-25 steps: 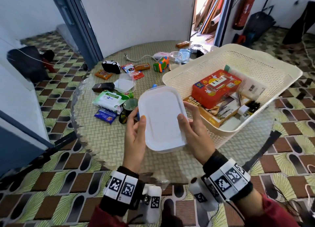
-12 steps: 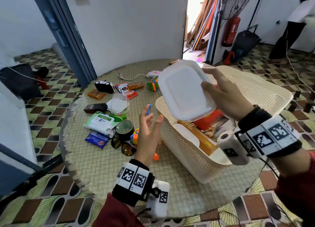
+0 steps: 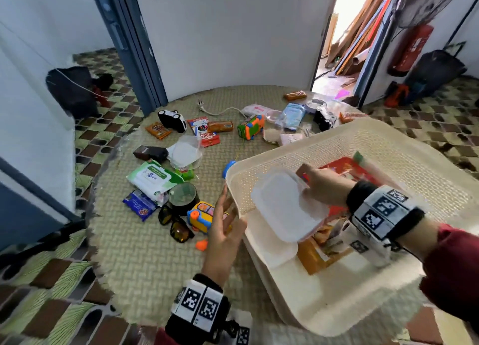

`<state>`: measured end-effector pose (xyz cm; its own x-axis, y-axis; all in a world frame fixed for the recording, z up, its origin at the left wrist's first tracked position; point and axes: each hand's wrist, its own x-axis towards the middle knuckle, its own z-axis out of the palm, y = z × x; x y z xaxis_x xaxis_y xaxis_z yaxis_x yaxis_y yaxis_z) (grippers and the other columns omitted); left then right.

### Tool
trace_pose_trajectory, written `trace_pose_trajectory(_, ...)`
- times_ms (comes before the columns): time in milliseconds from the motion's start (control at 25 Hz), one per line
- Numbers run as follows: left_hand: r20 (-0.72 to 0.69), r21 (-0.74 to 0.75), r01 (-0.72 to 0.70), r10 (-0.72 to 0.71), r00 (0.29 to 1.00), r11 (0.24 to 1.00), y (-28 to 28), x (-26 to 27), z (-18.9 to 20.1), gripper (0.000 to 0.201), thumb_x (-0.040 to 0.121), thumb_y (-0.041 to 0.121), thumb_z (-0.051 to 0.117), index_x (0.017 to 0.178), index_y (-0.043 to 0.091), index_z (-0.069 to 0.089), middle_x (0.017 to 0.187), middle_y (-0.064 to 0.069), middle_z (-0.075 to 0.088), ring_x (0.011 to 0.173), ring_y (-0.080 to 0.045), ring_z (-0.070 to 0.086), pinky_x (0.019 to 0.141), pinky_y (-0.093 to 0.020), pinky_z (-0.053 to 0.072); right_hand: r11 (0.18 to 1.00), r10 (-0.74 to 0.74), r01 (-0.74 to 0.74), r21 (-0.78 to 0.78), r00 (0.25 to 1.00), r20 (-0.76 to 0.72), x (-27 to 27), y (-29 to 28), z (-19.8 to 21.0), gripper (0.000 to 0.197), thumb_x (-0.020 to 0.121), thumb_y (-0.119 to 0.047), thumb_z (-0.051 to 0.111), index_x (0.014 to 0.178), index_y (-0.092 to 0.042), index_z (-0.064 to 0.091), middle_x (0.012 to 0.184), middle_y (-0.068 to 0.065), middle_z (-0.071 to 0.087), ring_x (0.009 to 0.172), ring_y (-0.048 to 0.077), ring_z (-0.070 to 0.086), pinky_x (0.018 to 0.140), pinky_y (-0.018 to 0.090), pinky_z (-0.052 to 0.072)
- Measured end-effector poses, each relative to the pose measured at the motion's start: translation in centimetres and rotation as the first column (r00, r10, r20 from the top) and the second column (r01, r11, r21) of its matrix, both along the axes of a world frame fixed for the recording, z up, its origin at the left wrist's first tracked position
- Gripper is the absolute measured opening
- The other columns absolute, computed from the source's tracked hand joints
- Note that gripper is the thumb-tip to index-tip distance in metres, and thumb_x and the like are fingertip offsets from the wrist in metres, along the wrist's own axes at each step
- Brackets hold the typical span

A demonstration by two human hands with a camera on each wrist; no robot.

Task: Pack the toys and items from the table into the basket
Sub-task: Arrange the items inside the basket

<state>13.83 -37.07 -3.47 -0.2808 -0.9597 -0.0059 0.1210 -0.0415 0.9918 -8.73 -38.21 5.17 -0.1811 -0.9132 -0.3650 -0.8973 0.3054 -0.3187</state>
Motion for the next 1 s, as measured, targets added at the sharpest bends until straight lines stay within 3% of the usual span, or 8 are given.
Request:
trace_pose_trajectory(120, -0.047, -0.006, -0.035, 0.035, 0.998, 0.999, 0.5, -0.9, -0.1, 0.056, 0.091, 0.001, 0.056, 0.136, 0.028, 0.037, 0.112, 0.033, 0.063, 0.104, 0.011, 0.058, 0.078, -0.008, 0.046, 0.987, 0.080, -0.080, 0.139, 0.997, -0.001, -0.8, -2.0, -4.3, 0.036, 0.090, -0.013, 0.048, 0.125, -0.011, 0.040, 0.115, 0.016, 0.057, 0.096, 0.029, 0.056, 0.071, 0.031, 0.043)
trace_pose_trajectory(280, 0.000, -0.017, -0.116, 0.116, 0.993, 0.993, 0.4, -0.9, -0.6, 0.071, 0.072, 0.034, 0.061, 0.138, 0.030, 0.038, 0.129, 0.027, 0.056, 0.116, 0.004, 0.055, 0.085, -0.013, 0.046, 0.960, 0.136, -0.149, 0.237, 0.988, 0.071, -0.4, -3.2, -8.8, 0.048, 0.089, -0.009, 0.054, 0.130, -0.002, 0.030, 0.129, 0.019, 0.050, 0.118, 0.034, 0.050, 0.090, 0.037, 0.042)
trace_pose_trajectory(400, 0.037, -0.024, -0.104, 0.105, 0.994, 0.994, 0.4, -0.8, -0.6, 0.077, 0.069, 0.043, 0.066, 0.139, 0.031, 0.036, 0.130, 0.022, 0.057, 0.121, -0.001, 0.054, 0.089, -0.016, 0.046, 0.951, 0.090, -0.136, 0.276, 0.981, 0.171, 0.0, -3.0, -10.5, 0.065, 0.088, -0.012, 0.057, 0.138, 0.000, 0.018, 0.134, 0.018, 0.046, 0.123, 0.032, 0.046, 0.092, 0.034, 0.041)
trace_pose_trajectory(480, 0.044, -0.035, -0.100, 0.101, 0.994, 0.994, 0.4, -0.8, -0.5, 0.076, 0.071, 0.039, 0.061, 0.141, 0.028, 0.034, 0.123, 0.023, 0.061, 0.115, 0.001, 0.057, 0.087, -0.013, 0.045, 0.944, 0.107, -0.156, 0.291, 0.979, 0.176, 0.0, -2.8, -11.2, 0.071, 0.090, -0.016, 0.056, 0.142, 0.000, 0.011, 0.136, 0.018, 0.045, 0.124, 0.031, 0.046, 0.095, 0.033, 0.040)
trace_pose_trajectory(600, 0.054, -0.065, -0.095, 0.099, 0.994, 0.993, 0.5, -1.0, -0.2, 0.083, 0.074, 0.035, 0.054, 0.147, 0.019, 0.018, 0.111, 0.035, 0.062, 0.107, 0.014, 0.056, 0.082, -0.006, 0.043, 0.976, 0.151, -0.178, 0.124, 0.968, 0.202, -0.3, -2.8, -10.6, 0.078, 0.083, -0.019, 0.066, 0.142, -0.010, 0.016, 0.137, 0.016, 0.038, 0.125, 0.032, 0.042, 0.101, 0.038, 0.039)
trace_pose_trajectory(720, 0.044, -0.071, -0.094, 0.097, 0.994, 0.993, 0.5, -1.0, -0.4, 0.083, 0.075, 0.033, 0.054, 0.148, 0.016, 0.020, 0.118, 0.032, 0.060, 0.110, 0.011, 0.055, 0.085, -0.007, 0.043, 0.930, 0.368, -0.366, -0.042, 0.923, 0.114, 0.0, -2.6, -9.8, 0.082, 0.076, -0.034, 0.073, 0.142, -0.023, 0.024, 0.139, 0.007, 0.028, 0.131, 0.028, 0.028, 0.109, 0.043, 0.030)
trace_pose_trajectory(840, 0.043, -0.048, -0.111, 0.113, 0.993, 0.993, 0.6, -0.8, -0.6, 0.078, 0.074, 0.035, 0.056, 0.146, 0.021, 0.030, 0.128, 0.017, 0.060, 0.114, 0.003, 0.057, 0.086, -0.011, 0.044, 0.797, 0.593, -0.595, 0.102, 0.803, 0.053, 0.8, -1.6, -10.9, 0.097, 0.068, -0.051, 0.075, 0.146, -0.031, 0.019, 0.149, 0.001, 0.014, 0.139, 0.027, 0.011, 0.115, 0.047, 0.021)
trace_pose_trajectory(1000, 0.057, -0.038, -0.118, 0.120, 0.991, 0.992, 0.8, -0.9, -0.4, 0.069, 0.080, 0.028, 0.057, 0.145, 0.024, 0.033, 0.129, 0.021, 0.058, 0.114, 0.006, 0.055, 0.087, -0.010, 0.044, 0.778, 0.608, -0.605, 0.167, 0.793, 0.038, 1.0, -1.2, -12.3, 0.105, 0.067, -0.050, 0.077, 0.148, -0.032, 0.012, 0.153, 0.001, 0.002, 0.142, 0.029, -0.001, 0.116, 0.047, 0.016)
